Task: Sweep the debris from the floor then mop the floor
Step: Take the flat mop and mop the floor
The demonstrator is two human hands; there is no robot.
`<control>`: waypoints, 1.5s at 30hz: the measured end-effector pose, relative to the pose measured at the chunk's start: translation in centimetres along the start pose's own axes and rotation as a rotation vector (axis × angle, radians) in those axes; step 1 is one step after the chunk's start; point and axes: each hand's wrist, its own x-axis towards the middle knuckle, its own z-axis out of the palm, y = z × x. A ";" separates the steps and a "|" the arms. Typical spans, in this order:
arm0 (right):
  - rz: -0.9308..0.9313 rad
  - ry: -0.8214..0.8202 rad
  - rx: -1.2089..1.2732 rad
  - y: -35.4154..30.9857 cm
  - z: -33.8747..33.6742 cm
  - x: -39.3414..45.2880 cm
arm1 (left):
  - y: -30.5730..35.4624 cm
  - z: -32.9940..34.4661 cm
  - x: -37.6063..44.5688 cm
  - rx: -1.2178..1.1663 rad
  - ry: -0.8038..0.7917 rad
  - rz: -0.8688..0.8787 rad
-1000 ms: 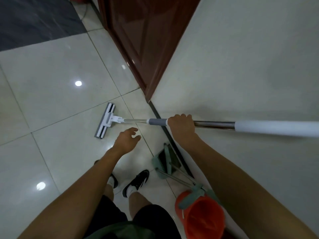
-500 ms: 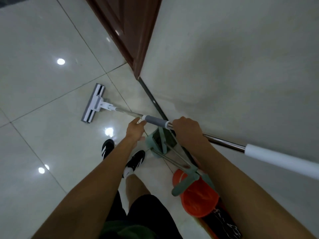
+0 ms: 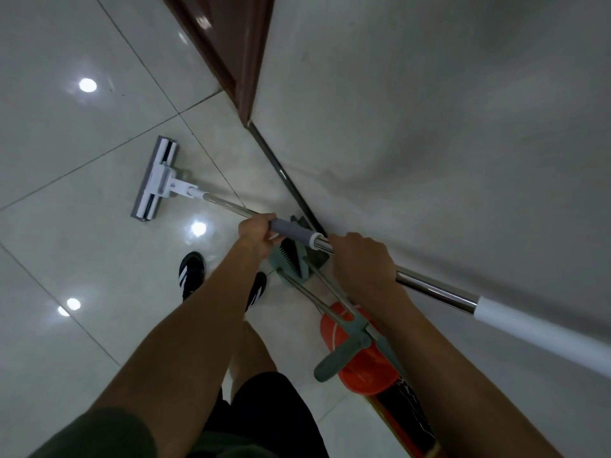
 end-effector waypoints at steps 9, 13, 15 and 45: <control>-0.065 0.096 -0.043 0.1 -1.0 0.3 | 0.0 0.1 0.1 -0.039 0.043 0.106; -0.123 0.144 -0.042 -0.6 -2.0 0.4 | 0.6 -0.6 -0.1 -0.079 0.064 0.149; -0.140 0.145 -0.049 -1.0 -2.2 0.3 | 0.9 -1.1 -0.5 -0.093 0.074 0.180; -0.471 0.184 -0.070 -31.8 -10.7 3.8 | 21.2 -30.0 -5.4 -0.304 0.242 0.404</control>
